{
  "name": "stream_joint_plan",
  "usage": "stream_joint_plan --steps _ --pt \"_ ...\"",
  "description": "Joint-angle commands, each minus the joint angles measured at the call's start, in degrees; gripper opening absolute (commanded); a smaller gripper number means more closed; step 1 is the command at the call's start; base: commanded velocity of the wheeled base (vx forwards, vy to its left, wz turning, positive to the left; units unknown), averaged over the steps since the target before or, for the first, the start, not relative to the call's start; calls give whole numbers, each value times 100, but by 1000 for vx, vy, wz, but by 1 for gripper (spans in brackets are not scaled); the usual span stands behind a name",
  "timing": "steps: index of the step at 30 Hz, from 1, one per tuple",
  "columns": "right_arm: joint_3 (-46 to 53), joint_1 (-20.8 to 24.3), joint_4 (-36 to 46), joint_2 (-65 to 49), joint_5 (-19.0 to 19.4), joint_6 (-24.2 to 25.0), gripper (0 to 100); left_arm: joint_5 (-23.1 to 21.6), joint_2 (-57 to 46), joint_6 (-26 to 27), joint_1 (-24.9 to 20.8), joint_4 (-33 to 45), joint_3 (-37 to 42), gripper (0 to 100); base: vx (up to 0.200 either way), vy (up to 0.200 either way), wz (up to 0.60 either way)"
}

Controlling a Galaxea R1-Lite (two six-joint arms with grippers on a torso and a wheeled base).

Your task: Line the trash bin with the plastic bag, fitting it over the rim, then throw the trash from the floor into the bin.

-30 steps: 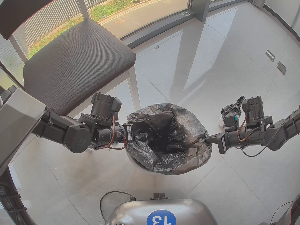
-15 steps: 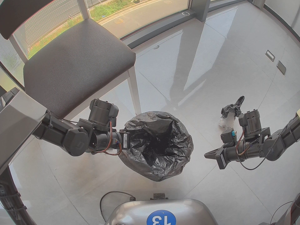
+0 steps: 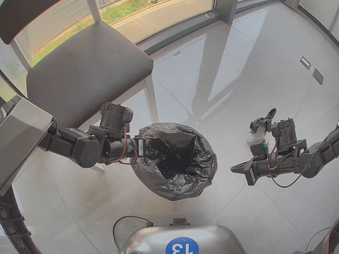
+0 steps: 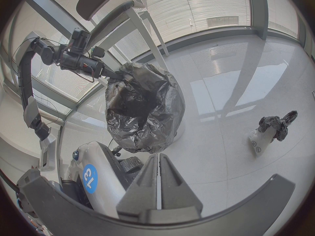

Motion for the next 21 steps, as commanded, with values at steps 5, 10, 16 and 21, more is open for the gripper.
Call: stream_joint_plan --steps 5,10,16,21 --pt "-9 19 9 -186 3 -10 0 100 99 26 295 38 -231 0 0 0 0" --pt "0 19 9 -186 3 -10 0 100 117 61 295 56 -310 0 0 0 0" --pt "-27 19 9 -247 3 -2 0 100 117 70 312 47 -266 0 0 0 0" --pt "8 19 18 -282 3 7 0 109 108 70 312 56 -248 0 0 0 0"
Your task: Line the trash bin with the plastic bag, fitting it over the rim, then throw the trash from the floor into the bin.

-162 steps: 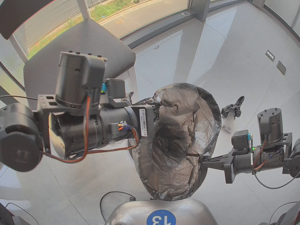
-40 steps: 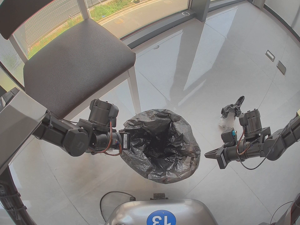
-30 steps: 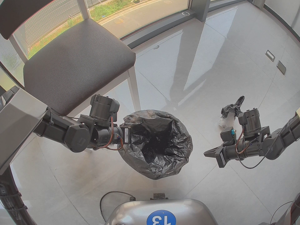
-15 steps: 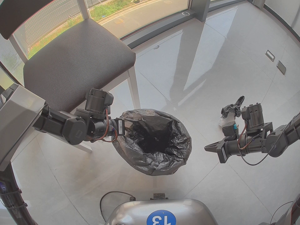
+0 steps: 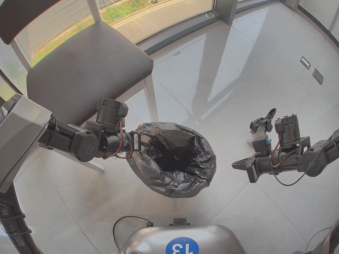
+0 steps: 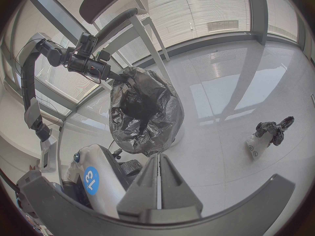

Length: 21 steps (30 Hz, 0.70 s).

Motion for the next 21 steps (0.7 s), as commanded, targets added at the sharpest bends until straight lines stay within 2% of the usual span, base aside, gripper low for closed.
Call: stream_joint_plan --steps 1,13,14,21 --pt "38 2 4 -48 3 6 0 2 4 -4 4 14 12 0 0 0 0" --pt "73 -6 12 -163 3 23 0 107 -84 155 -49 -65 56 0 0 0 0" --pt "65 2 12 -163 3 23 0 107 -93 181 -49 -74 65 100 0 0 0" --pt "29 2 12 -154 3 32 0 98 -180 163 -49 -241 127 100 0 0 0"
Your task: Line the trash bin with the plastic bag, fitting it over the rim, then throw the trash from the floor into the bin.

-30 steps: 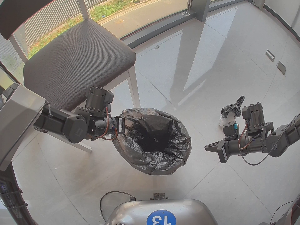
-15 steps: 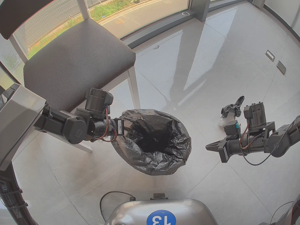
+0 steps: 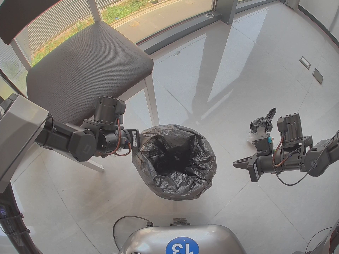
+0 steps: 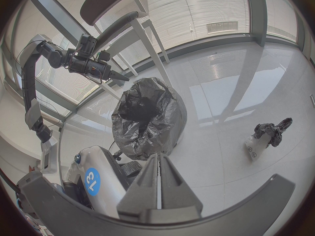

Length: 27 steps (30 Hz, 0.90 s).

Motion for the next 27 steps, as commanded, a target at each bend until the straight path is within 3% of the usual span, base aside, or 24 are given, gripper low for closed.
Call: stream_joint_plan --steps 1,7,17,27 --pt "-10 -4 -12 -11 3 3 0 8 -80 -6 -21 -12 90 100 0 0 0" --pt "26 -30 -12 -117 3 12 0 8 -203 3 -153 -39 248 100 0 0 0" --pt "351 -294 -39 -424 3 38 0 131 -704 319 -804 -109 837 100 0 0 0" --pt "632 -364 -47 -618 -23 21 0 131 -791 372 -830 -241 916 100 0 0 0"
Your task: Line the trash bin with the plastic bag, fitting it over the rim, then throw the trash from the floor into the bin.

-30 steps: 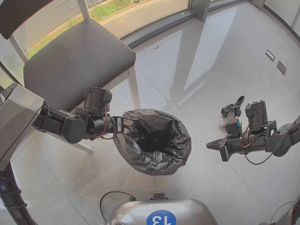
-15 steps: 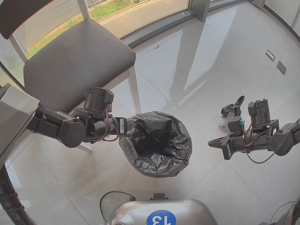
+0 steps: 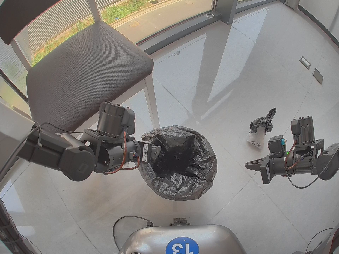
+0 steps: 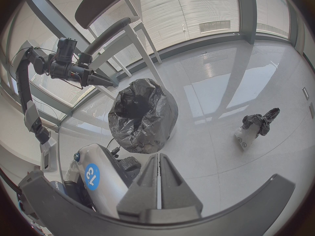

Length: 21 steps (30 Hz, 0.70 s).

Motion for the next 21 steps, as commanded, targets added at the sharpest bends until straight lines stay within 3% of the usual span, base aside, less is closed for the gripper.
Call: stream_joint_plan --steps 1,7,13,17,21 --pt "116 0 -4 -111 -12 -12 0 -1 -69 1 -19 -45 26 100 0 0 0" --pt "178 -281 -83 -67 -65 -74 0 7 -104 1 -54 -72 44 100 0 0 0" --pt "160 -729 -909 302 -65 -276 0 7 -236 1 -169 -72 35 100 0 0 0" --pt "116 -1397 -1911 891 -56 -786 0 7 -517 10 -221 -63 70 100 0 0 0" --pt "-139 -1819 -2016 1243 -56 -839 0 7 -666 10 -221 -63 114 100 0 0 0"
